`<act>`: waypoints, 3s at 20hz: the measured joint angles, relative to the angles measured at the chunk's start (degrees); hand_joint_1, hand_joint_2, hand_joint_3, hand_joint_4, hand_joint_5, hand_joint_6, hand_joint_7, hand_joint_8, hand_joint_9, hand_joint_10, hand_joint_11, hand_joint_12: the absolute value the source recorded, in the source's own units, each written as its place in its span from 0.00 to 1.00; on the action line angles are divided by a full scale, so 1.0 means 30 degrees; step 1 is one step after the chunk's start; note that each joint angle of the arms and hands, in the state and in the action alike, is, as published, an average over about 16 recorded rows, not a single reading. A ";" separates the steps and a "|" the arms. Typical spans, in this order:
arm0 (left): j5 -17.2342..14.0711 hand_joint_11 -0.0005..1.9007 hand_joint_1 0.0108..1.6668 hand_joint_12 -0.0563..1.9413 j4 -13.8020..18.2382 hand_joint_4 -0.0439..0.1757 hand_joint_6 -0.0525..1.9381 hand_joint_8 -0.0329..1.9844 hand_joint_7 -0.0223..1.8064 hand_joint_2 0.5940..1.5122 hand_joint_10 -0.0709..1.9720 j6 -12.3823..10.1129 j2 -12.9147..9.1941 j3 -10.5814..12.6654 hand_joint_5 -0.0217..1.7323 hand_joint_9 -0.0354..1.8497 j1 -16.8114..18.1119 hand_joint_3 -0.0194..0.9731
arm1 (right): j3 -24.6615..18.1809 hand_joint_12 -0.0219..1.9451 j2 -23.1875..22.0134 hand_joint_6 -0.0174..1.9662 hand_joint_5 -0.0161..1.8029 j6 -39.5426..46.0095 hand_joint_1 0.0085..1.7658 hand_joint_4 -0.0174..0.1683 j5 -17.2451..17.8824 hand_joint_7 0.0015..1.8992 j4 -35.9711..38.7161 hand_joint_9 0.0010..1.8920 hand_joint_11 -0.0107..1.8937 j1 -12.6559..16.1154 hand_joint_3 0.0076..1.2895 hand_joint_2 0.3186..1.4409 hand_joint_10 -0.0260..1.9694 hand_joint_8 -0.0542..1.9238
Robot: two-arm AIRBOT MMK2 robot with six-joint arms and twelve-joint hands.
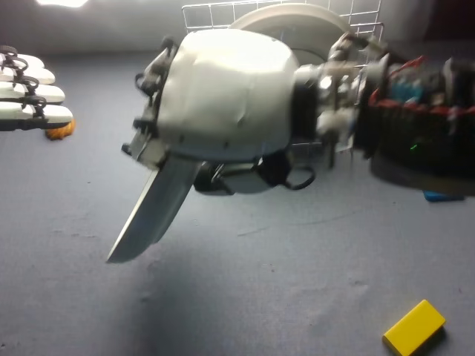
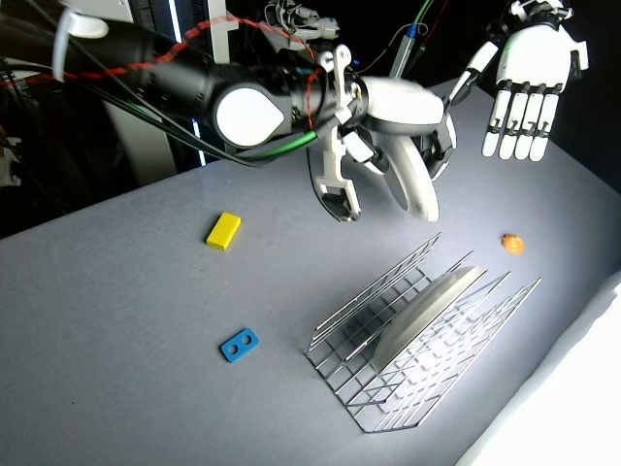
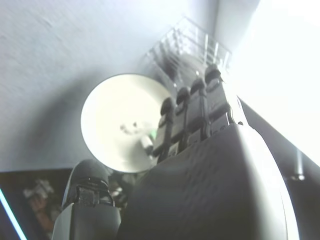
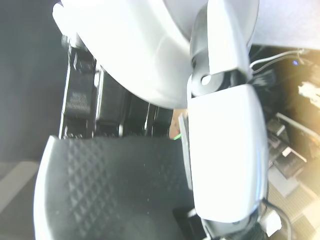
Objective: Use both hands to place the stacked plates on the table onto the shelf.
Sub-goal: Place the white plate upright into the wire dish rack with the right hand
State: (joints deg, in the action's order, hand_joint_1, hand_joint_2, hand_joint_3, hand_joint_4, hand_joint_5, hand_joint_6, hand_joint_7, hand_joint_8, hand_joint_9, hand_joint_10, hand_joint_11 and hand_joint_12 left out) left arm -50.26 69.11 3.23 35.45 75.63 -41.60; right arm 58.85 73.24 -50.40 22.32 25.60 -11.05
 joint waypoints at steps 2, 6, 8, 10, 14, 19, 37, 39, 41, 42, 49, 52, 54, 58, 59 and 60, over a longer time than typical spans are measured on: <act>-0.0037 0.01 0.01 0.03 0.0069 0.23 0.04 0.02 0.03 0.65 0.01 0.0018 -0.0064 -0.0070 0.04 0.03 0.0079 0.03 | -0.0215 0.55 -0.0686 0.49 0.55 0.1594 0.68 0.18 -0.0279 0.58 0.0297 0.64 0.41 0.0644 0.00 0.59 0.02 0.44; -0.0115 0.01 0.01 0.03 0.0104 0.23 0.04 0.02 0.03 0.65 0.01 0.0045 -0.0160 -0.0178 0.04 0.03 0.0141 0.03 | -0.0229 0.55 -0.1847 0.50 0.55 0.5603 0.68 0.19 -0.1066 0.57 0.1023 0.64 0.41 0.2014 0.00 0.59 0.02 0.44; -0.0139 0.01 0.01 0.03 0.0122 0.23 0.04 0.02 0.03 0.65 0.01 0.0055 -0.0215 -0.0207 0.04 0.03 0.0159 0.03 | -0.0056 0.55 -0.2284 0.50 0.55 0.7653 0.68 0.19 -0.1603 0.57 0.1328 0.65 0.41 0.2649 0.00 0.59 0.02 0.44; -0.0145 0.01 0.01 0.03 0.0140 0.23 0.04 0.02 0.03 0.65 0.01 0.0057 -0.0272 -0.0259 0.04 0.03 0.0168 0.03 | 0.0146 0.55 -0.2634 0.50 0.55 0.9493 0.69 0.19 -0.2228 0.57 0.1519 0.65 0.41 0.3213 0.00 0.59 0.02 0.44; -0.0251 0.01 0.01 0.03 0.0202 0.23 0.04 0.02 0.03 0.65 0.01 0.0056 -0.0378 -0.0387 0.05 0.03 0.0265 0.03 | 0.0588 0.55 -0.3079 0.49 0.55 1.2309 0.69 0.18 -0.3422 0.57 0.1721 0.65 0.41 0.3993 0.00 0.59 0.02 0.44; -0.0583 0.01 0.01 0.03 0.0458 0.23 0.04 0.02 0.03 0.65 0.01 0.0057 -0.0455 -0.0578 0.05 0.03 0.0795 0.03 | 0.1186 0.55 -0.3178 0.50 0.54 1.4203 0.69 0.17 -0.4499 0.58 0.1591 0.65 0.41 0.4204 0.00 0.59 0.02 0.43; -0.6578 0.01 0.01 0.03 0.5647 0.23 0.04 0.02 0.04 0.64 0.04 -0.0745 0.0547 -0.0389 0.05 0.03 0.6427 0.03 | 0.3659 0.55 -0.1961 0.49 0.54 1.4428 0.69 0.15 -0.5631 0.57 -0.1011 0.64 0.41 0.3138 0.00 0.62 0.02 0.45; -0.7733 0.01 0.00 0.03 0.6199 0.23 0.04 0.02 0.04 0.64 0.04 -0.1064 0.0679 -0.0256 0.05 0.03 0.6661 0.03 | 0.3921 0.55 -0.1826 0.49 0.53 1.4321 0.69 0.15 -0.5649 0.56 -0.1056 0.64 0.41 0.3082 0.00 0.62 0.02 0.45; -0.8773 0.01 0.01 0.03 0.6687 0.23 0.04 0.02 0.04 0.64 0.04 -0.1399 0.0787 -0.0134 0.05 0.03 0.6827 0.03 | 0.4176 0.55 -0.1680 0.49 0.53 1.4183 0.69 0.15 -0.5654 0.56 -0.1087 0.64 0.40 0.2998 0.00 0.62 0.02 0.46; -0.9235 0.01 0.01 0.03 0.6878 0.23 0.04 0.02 0.04 0.64 0.04 -0.1555 0.0831 -0.0078 0.05 0.03 0.6894 0.03 | 0.4300 0.55 -0.1601 0.49 0.53 1.4099 0.69 0.15 -0.5650 0.56 -0.1098 0.64 0.40 0.2947 0.00 0.62 0.02 0.46; -1.1517 0.01 0.01 0.03 0.7322 0.23 0.04 0.02 0.05 0.64 0.04 -0.2076 0.1028 0.0073 0.06 0.03 0.6896 0.03 | 0.5045 0.56 -0.1113 0.50 0.52 1.3282 0.69 0.14 -0.5472 0.55 -0.1155 0.62 0.39 0.2433 0.00 0.62 0.02 0.48; -1.2032 0.01 0.01 0.03 0.7280 0.23 0.04 0.02 0.05 0.65 0.04 -0.1776 0.1056 0.0001 0.06 0.03 0.6737 0.03 | 0.5222 0.57 -0.0961 0.51 0.51 1.2843 0.69 0.12 -0.5304 0.54 -0.1164 0.61 0.38 0.2144 0.00 0.62 0.02 0.48; -1.2101 0.01 0.01 0.03 0.7134 0.23 0.04 0.02 0.05 0.65 0.04 -0.1478 0.1066 -0.0089 0.06 0.03 0.6621 0.03 | 0.5299 0.57 -0.0873 0.52 0.50 1.2573 0.69 0.10 -0.5183 0.54 -0.1164 0.60 0.37 0.1965 0.00 0.62 0.02 0.48; -1.2025 0.01 0.00 0.03 0.6657 0.23 0.04 0.02 0.05 0.65 0.04 -0.0774 0.1078 -0.0272 0.06 0.03 0.6408 0.03 | 0.5358 0.57 -0.0770 0.52 0.49 1.2072 0.68 0.08 -0.4881 0.53 -0.1164 0.58 0.36 0.1642 0.00 0.63 0.02 0.37; -1.1991 0.01 0.00 0.03 0.6569 0.23 0.04 0.02 0.05 0.65 0.04 -0.0617 0.1080 -0.0317 0.06 0.03 0.6378 0.03 | 0.5366 0.57 -0.0753 0.51 0.49 1.1968 0.68 0.07 -0.4810 0.53 -0.1165 0.57 0.35 0.1576 0.00 0.63 0.02 0.34; -1.1955 0.01 0.00 0.03 0.6497 0.23 0.04 0.02 0.05 0.65 0.04 -0.0484 0.1082 -0.0364 0.06 0.03 0.6360 0.03 | 0.5373 0.58 -0.0736 0.50 0.49 1.1874 0.68 0.07 -0.4742 0.53 -0.1166 0.56 0.35 0.1514 0.00 0.63 0.02 0.31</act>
State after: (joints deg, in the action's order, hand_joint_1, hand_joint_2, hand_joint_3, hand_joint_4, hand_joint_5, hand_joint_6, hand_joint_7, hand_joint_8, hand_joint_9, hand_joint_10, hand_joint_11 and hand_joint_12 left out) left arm -86.12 88.60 1.78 38.69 74.53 -22.52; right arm 74.97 71.03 -14.78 8.09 22.10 -6.51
